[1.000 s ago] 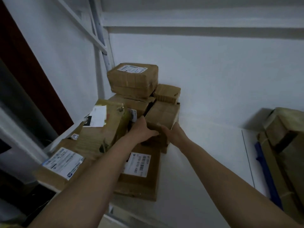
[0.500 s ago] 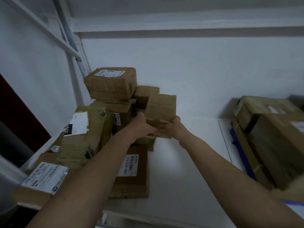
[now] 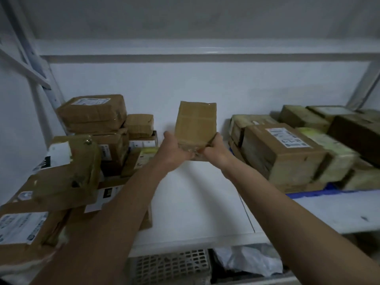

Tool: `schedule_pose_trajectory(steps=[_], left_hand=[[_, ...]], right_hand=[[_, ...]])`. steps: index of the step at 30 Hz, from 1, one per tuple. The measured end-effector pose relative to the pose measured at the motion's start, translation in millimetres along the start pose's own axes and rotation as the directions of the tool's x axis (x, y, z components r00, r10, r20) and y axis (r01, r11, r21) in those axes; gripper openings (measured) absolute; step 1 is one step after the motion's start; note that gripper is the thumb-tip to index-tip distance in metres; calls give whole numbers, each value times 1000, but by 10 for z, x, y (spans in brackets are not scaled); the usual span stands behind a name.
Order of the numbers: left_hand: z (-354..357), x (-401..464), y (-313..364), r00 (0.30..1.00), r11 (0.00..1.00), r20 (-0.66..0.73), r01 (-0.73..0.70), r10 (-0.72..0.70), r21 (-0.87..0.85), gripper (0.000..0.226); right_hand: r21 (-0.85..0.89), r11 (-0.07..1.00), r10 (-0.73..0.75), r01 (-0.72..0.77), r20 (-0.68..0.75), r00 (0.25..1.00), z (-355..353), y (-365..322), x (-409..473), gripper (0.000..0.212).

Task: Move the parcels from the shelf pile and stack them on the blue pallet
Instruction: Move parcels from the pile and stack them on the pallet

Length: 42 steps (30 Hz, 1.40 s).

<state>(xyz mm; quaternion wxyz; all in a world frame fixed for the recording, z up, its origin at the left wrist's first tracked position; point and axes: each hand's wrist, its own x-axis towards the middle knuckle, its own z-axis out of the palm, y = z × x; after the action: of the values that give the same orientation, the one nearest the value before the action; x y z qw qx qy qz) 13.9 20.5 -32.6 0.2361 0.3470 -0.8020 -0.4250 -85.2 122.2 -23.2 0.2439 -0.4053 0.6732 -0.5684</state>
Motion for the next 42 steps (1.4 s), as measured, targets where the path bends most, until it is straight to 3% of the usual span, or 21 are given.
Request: schedule_pose_trajectory(steps=[3,7,16,22,28,31,34,38,42], left_hand=[[160,-69,213,999,998,-1,-54,54,-17,68],[393,-126,526,992,993,37,-116,117,-38,60],[1238,-58,1289,974,972,86,-201,212,-120,49],[2298,35,1929,954,951,149,-228,261,-208,47],[3330,181,2502,950,947,169,-218,261,-234,54],[3728,236,2664,957,950,151,-207,246,-233,75],[3995,307,2738,964,967,159,-182,212,-179,92],[4176,324,2728,966,974,150,-198,212,-108,90],[4223,327,2671,973,973,48,-228,227,23,92]], right_hand=[[11,998,-59,60,-60,996,-245,-95,-181,21],[23,993,-112,116,-132,985,-613,-142,-319,27],[-46,999,-20,5,-323,946,-1858,-23,-350,44],[-85,992,44,-93,-460,887,-3208,163,-327,38],[-159,979,37,-127,-472,881,-4393,419,-334,42],[-200,968,46,-150,-447,893,-4784,564,-317,45],[-245,953,63,-178,-414,908,-5022,694,-290,47],[-292,945,37,-149,-358,933,-5157,821,-265,55],[-337,936,1,-105,-296,955,-5214,835,-202,53]])
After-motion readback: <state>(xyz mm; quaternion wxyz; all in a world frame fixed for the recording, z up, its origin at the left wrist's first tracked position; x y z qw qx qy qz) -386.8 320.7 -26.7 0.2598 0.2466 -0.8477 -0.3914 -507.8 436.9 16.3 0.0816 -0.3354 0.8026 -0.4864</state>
